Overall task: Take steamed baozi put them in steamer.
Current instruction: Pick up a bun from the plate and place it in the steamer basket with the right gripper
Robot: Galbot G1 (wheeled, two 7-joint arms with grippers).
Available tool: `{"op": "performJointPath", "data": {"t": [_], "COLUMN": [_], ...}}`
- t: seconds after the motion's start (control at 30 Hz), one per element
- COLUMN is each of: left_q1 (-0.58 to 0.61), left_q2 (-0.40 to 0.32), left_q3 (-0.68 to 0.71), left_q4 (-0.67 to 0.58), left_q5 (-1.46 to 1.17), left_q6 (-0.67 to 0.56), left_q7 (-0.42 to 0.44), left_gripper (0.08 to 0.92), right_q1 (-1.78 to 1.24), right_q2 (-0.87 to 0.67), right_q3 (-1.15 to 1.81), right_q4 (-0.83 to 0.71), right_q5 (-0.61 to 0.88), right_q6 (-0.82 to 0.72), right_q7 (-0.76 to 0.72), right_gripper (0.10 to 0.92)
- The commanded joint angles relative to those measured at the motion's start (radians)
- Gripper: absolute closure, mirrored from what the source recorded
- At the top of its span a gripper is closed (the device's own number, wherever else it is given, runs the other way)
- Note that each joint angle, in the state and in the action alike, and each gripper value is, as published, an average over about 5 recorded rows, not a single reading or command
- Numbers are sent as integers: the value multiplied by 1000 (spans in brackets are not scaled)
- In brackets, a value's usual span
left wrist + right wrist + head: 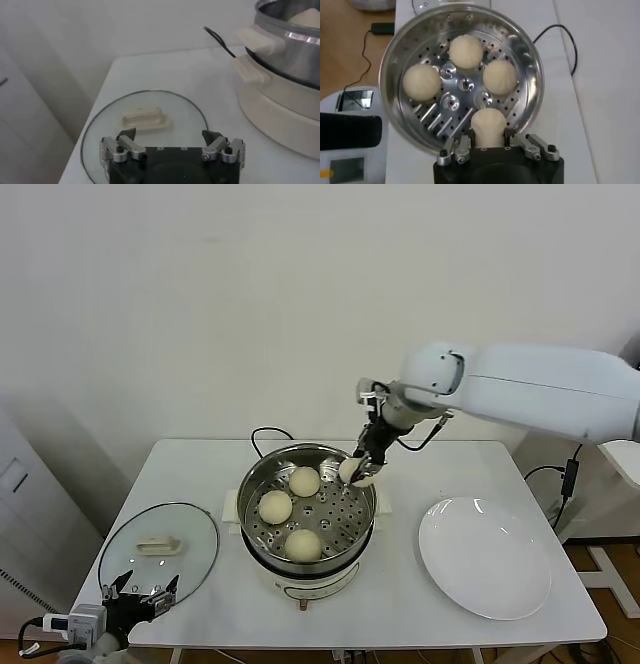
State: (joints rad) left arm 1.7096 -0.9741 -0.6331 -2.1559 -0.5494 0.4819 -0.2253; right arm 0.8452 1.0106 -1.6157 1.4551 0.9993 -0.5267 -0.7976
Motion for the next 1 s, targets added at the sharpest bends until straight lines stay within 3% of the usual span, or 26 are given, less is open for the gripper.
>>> {"op": "performJointPath", "data": {"t": [0.03,0.67,1.0], "left_q1": [1,-5,-6], "left_q2": [-1,-3,-5], "left_q3": [-2,-2,-2], "left_q4": [3,11,17], "left_q5": [0,0,0], "left_q6": [0,0,-2], "left_q7": [0,0,0], "left_gripper": [177,177,177], "right_q1": [-69,-199,-200], "right_q2": [62,58,49], "right_q3": [0,35,68], "right_q4": [1,-17,-27], "right_q5": [12,-73,-84], "right_q6": [-28,-23,-19], "right_q7": [47,73,65], "right_gripper": [652,630,380]}}
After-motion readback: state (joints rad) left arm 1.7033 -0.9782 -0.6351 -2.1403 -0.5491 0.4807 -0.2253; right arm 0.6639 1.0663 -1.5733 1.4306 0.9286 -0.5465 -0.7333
